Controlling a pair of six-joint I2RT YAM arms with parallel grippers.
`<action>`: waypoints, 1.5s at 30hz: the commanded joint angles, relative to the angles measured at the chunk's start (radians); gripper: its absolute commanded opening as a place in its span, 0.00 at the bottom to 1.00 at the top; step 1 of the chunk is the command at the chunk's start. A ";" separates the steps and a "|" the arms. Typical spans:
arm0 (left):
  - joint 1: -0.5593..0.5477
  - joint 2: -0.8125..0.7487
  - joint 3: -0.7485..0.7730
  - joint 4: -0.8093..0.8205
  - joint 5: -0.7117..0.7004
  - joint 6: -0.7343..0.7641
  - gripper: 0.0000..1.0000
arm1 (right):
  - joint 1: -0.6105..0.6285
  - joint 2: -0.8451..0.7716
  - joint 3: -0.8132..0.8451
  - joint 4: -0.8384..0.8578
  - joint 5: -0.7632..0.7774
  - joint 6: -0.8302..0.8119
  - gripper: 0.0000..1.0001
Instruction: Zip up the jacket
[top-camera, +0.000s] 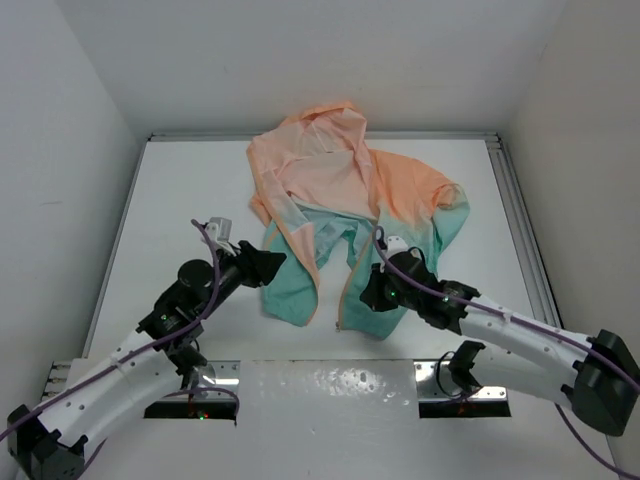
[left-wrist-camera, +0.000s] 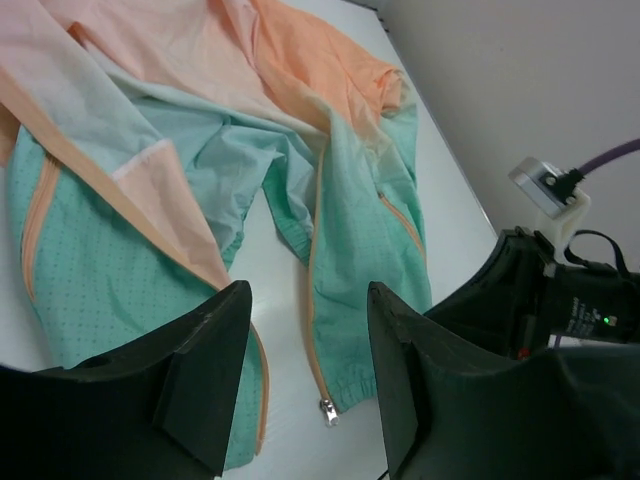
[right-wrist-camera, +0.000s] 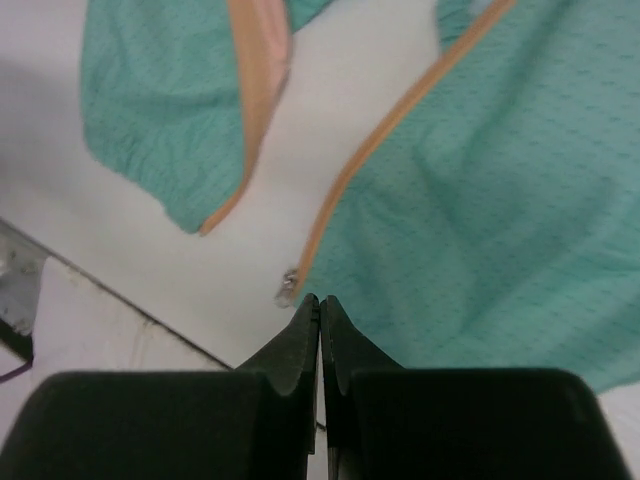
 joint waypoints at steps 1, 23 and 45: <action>-0.003 0.004 0.012 -0.016 -0.029 0.001 0.47 | 0.101 0.029 0.002 0.152 0.047 0.028 0.00; -0.004 -0.027 -0.108 -0.131 -0.095 -0.039 0.00 | 0.233 0.596 0.108 0.509 0.072 0.158 0.46; -0.004 0.086 -0.163 0.033 0.213 0.001 0.54 | 0.194 0.539 0.094 0.669 0.075 0.125 0.00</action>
